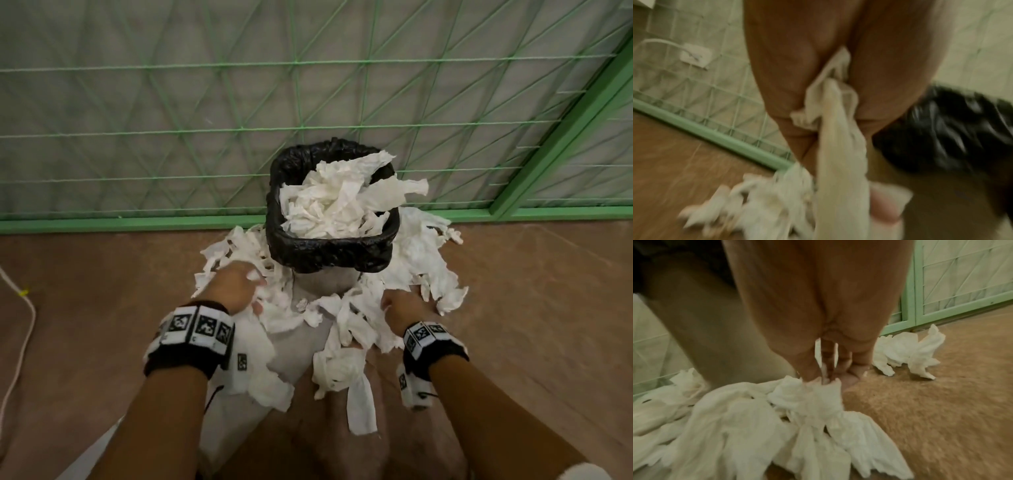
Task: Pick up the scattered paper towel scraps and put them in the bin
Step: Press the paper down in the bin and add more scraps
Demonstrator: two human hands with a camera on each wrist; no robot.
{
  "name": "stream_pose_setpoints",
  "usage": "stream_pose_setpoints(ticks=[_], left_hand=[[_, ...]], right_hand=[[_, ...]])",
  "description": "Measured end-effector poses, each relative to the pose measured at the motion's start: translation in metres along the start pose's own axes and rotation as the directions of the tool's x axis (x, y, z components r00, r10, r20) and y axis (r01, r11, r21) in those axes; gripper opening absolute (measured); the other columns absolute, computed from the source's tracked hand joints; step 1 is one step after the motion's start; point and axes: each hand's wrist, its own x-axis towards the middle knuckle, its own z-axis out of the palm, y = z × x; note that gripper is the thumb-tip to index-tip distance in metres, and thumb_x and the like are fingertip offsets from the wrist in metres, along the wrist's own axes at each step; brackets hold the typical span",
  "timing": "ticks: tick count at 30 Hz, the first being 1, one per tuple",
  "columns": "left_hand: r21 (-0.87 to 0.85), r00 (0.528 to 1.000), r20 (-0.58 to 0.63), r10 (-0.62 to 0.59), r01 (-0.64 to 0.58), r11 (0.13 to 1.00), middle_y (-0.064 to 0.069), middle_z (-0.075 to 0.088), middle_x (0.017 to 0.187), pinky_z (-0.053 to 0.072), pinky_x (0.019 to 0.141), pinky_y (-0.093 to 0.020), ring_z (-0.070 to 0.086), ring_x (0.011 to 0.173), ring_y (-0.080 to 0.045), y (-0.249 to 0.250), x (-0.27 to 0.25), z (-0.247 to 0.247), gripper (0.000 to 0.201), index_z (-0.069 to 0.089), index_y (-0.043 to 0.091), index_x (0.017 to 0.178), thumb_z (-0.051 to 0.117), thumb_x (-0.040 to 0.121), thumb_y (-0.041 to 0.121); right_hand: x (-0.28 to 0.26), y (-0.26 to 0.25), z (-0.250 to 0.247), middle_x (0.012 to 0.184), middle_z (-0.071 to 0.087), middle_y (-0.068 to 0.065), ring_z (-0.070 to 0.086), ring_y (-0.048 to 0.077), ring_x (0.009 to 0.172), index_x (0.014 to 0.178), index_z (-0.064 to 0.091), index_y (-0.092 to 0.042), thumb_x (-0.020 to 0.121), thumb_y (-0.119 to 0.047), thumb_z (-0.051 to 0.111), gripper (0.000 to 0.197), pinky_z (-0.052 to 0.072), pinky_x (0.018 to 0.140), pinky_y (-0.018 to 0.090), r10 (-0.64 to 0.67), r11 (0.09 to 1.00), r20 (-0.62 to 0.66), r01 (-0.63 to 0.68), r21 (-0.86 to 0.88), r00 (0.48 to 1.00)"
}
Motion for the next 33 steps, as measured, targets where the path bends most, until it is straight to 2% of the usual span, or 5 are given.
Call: stream_pose_setpoints(ticks=[10, 16, 21, 29, 33], left_hand=[[-0.719, 0.763, -0.419, 0.491, -0.610, 0.333, -0.008, 0.059, 0.078, 0.043, 0.052, -0.028, 0.054, 0.064, -0.017, 0.176, -0.067, -0.090, 0.011, 0.049, 0.009, 0.073, 0.039, 0.078, 0.006], [-0.022, 0.799, -0.245, 0.549, -0.571, 0.821, -0.007, 0.050, 0.095, 0.036, 0.054, -0.029, 0.046, 0.069, -0.017, 0.185, -0.017, -0.047, 0.020, 0.042, 0.014, 0.100, 0.036, 0.087, -0.001], [0.589, 0.905, 0.004, 0.424, -0.345, 0.731, -0.011, 0.038, 0.123, 0.034, 0.093, -0.045, 0.039, 0.110, -0.033, 0.137, 0.028, 0.002, 0.023, 0.054, 0.013, 0.107, 0.040, 0.091, 0.022], [0.368, 0.778, -0.326, 0.537, -0.419, 0.830, 0.002, 0.034, 0.113, 0.021, 0.087, -0.040, 0.029, 0.110, -0.019, 0.131, 0.006, -0.016, 0.023, 0.061, 0.031, 0.094, 0.051, 0.074, 0.025], [0.008, 0.765, -0.553, 0.330, -0.392, 0.920, 0.000, 0.033, 0.111, 0.025, 0.099, -0.042, 0.035, 0.119, -0.024, 0.101, 0.001, -0.038, 0.028, 0.055, 0.030, 0.089, 0.051, 0.067, 0.014]], right_hand=[[0.015, 0.043, -0.088, 0.079, 0.059, 0.007, 0.059, 0.025, 0.080, 0.078, 0.057, -0.019, 0.096, -0.014, 0.040, 0.025, 0.046, 0.068, 0.034, 0.343, 0.614, -0.204, -0.055, 0.787, 0.917], [-0.026, 0.018, -0.215, 0.030, 0.038, -0.003, 0.036, 0.015, 0.031, 0.050, 0.038, -0.016, 0.084, -0.009, 0.039, 0.035, 0.031, 0.043, 0.018, 0.480, -0.023, -0.315, 0.371, 0.928, 0.819], [-0.080, -0.035, -0.308, 0.044, 0.042, -0.001, 0.043, 0.018, 0.041, 0.054, 0.041, -0.016, 0.085, -0.007, 0.038, 0.032, 0.042, 0.050, 0.022, 0.242, -0.287, -0.594, 0.641, 0.712, 0.767], [-0.081, -0.115, -0.306, 0.071, 0.053, 0.007, 0.063, 0.009, 0.061, 0.083, 0.050, -0.008, 0.092, -0.008, 0.037, 0.015, 0.057, 0.061, 0.028, -0.058, 0.387, -0.824, 0.773, 0.502, 0.564], [-0.045, -0.126, -0.249, 0.074, 0.061, 0.007, 0.067, 0.027, 0.077, 0.090, 0.060, -0.005, 0.086, -0.011, 0.038, 0.024, 0.051, 0.062, 0.037, -0.329, 0.744, -0.549, 0.569, 0.351, 0.768]])
